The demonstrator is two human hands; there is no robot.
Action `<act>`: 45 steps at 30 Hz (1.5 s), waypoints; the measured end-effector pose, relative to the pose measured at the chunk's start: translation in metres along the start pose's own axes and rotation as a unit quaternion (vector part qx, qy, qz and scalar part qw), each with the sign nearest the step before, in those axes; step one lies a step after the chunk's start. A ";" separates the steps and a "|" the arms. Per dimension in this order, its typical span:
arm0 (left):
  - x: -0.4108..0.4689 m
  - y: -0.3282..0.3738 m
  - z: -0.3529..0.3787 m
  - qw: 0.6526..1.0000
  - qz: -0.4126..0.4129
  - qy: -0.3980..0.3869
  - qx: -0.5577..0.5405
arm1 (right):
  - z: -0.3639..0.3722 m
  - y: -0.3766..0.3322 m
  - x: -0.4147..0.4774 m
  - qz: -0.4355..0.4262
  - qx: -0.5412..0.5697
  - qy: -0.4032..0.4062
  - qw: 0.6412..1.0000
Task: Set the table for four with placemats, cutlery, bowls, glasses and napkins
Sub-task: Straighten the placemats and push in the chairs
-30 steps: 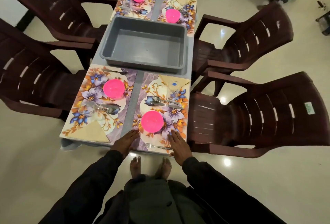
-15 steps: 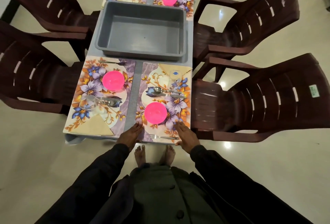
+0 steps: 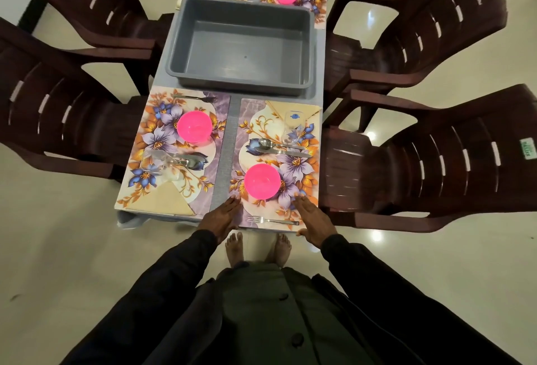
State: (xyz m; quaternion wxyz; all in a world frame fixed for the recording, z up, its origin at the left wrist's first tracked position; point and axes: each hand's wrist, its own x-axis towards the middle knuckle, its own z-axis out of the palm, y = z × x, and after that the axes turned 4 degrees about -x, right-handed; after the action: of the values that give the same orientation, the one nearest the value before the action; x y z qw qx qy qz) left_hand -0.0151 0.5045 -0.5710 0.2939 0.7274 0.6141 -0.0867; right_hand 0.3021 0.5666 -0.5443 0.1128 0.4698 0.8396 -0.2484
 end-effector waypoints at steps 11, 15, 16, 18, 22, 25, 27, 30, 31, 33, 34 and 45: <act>0.009 -0.010 0.006 0.999 0.016 0.028 0.016 | 0.004 -0.003 0.002 0.001 -0.019 0.003 1.000; 0.009 -0.012 0.009 0.999 0.019 0.037 0.008 | 0.005 -0.003 0.002 0.001 -0.020 0.006 1.000; 0.008 -0.012 0.009 0.999 0.023 0.041 0.006 | 0.005 -0.003 0.002 0.002 -0.016 0.005 1.000; 0.007 -0.011 0.008 0.998 0.030 0.051 -0.002 | 0.005 -0.002 0.002 0.001 -0.013 0.004 1.000; 0.005 -0.009 0.003 0.996 0.045 0.072 -0.022 | 0.007 0.000 0.002 0.000 -0.012 0.000 1.000; 0.006 -0.010 -0.003 0.995 0.055 0.079 -0.028 | 0.007 0.002 0.003 -0.002 -0.010 0.005 1.000; 0.005 -0.009 -0.006 0.995 0.054 0.079 -0.033 | 0.007 0.003 0.003 -0.003 -0.009 0.006 1.000; 0.004 -0.005 -0.011 0.995 0.045 0.078 -0.043 | 0.007 0.005 0.004 -0.009 -0.016 0.008 1.000; 0.004 -0.004 -0.012 0.994 0.043 0.087 -0.047 | 0.008 0.005 0.005 -0.010 -0.018 0.008 1.000; 0.003 -0.001 -0.017 0.992 0.043 0.106 -0.052 | 0.009 0.007 0.006 -0.016 -0.022 0.015 1.000; 0.003 0.000 -0.018 0.991 0.043 0.114 -0.052 | 0.008 0.008 0.007 -0.019 -0.022 0.015 0.999; -0.016 0.013 -0.051 0.974 0.041 0.212 -0.068 | -0.029 -0.021 0.003 0.058 0.081 0.085 0.991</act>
State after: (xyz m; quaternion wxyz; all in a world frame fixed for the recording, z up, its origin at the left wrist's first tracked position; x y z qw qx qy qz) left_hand -0.0180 0.5178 -0.5173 0.2090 0.7322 0.6363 0.1237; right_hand 0.2844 0.5745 -0.5144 0.0169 0.5445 0.7946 -0.2682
